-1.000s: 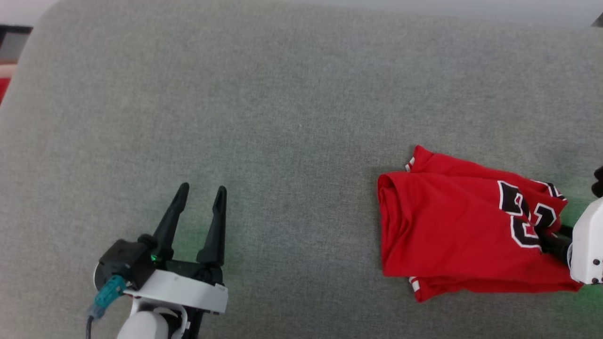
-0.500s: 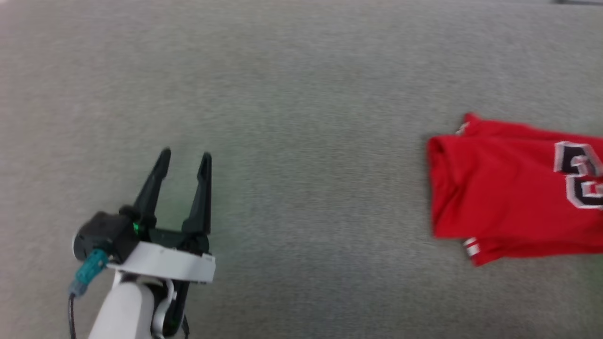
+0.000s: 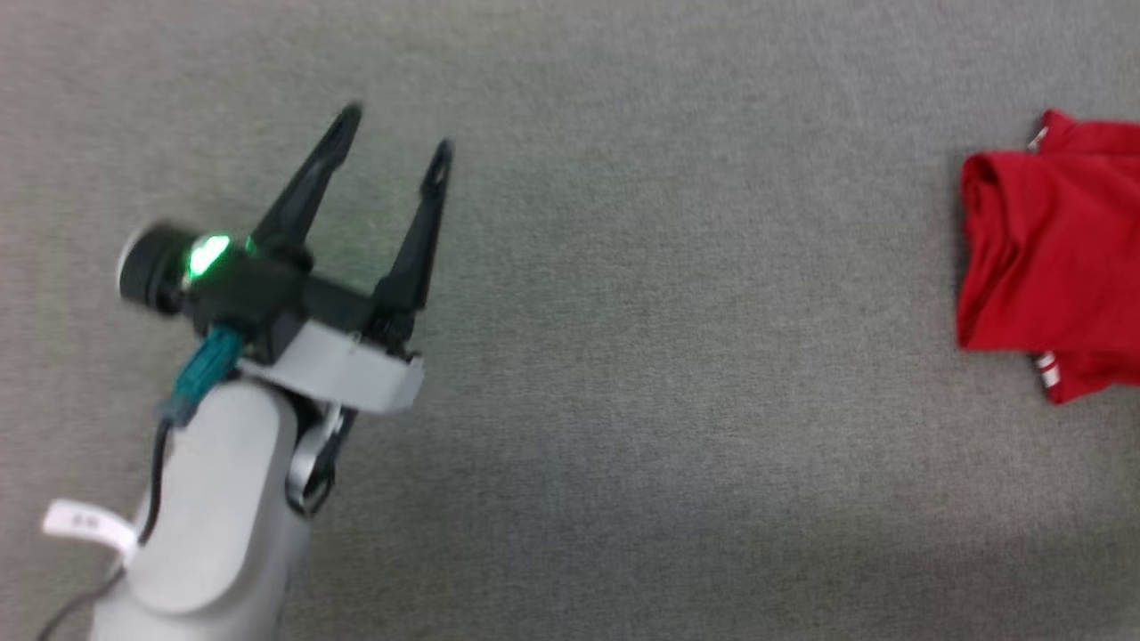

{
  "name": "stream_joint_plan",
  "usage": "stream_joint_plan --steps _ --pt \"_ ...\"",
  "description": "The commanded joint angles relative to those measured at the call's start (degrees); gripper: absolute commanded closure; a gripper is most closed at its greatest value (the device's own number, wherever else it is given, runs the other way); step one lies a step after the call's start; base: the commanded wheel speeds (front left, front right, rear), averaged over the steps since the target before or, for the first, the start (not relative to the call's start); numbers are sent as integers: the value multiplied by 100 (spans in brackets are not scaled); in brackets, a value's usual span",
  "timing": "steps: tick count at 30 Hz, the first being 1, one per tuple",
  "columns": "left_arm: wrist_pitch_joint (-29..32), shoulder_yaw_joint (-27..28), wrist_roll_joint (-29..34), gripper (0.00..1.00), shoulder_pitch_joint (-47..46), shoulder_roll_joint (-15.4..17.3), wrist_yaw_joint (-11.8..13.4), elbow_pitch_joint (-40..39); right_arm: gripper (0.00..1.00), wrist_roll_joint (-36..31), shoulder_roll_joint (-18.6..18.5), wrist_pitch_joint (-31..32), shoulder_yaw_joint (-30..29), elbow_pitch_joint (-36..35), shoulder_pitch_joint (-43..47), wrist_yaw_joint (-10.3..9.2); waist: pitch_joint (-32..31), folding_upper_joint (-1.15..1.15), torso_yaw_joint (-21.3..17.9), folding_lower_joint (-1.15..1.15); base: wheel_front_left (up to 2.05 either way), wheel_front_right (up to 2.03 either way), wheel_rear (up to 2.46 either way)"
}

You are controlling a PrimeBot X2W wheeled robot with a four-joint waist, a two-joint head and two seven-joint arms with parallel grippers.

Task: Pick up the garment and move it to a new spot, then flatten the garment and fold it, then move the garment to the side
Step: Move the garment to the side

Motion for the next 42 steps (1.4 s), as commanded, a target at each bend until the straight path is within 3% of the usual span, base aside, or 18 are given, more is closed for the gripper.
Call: stream_joint_plan --steps 1,7,20,21,22,23,27,32,42 --pt "5 -97 103 0 -211 66 -11 63 100 -135 -57 -153 124 187 -197 -7 284 0 -187 0 0 0 0" --pt "5 -390 212 0 -923 258 -11 178 100 -873 -288 -884 628 1185 -1004 -7 589 0 -254 0 0 0 0" --pt "5 -520 230 0 -1246 449 -11 31 100 -1637 112 -2088 1261 3107 -2202 -7 845 0 -299 0 0 0 0" --pt "5 -553 220 0 -1246 458 -11 25 84 -1655 138 -2153 1281 3210 -2258 -7 840 0 -300 0 0 0 0" --pt "5 -579 203 0 -1246 471 -11 22 57 -1668 142 -2233 1283 3304 -2304 -7 826 0 -291 0 0 0 0" --pt "5 -587 196 0 -1243 487 -11 28 4 -1681 134 -2338 1268 3379 -2360 -7 803 0 -280 0 0 0 0" --pt "5 -507 144 0 -1064 395 35 118 0 -1558 168 -2790 1358 3432 -2422 -7 554 0 -183 0 0 0 0" --pt "5 -276 77 0 -610 197 125 206 0 -1496 82 -3019 1959 3115 -2185 -7 34 0 5 0 0 0 0" --pt "5 383 -130 0 1012 -178 110 388 0 -668 995 -3228 3287 1965 -1097 -7 -1122 0 535 0 0 0 0"
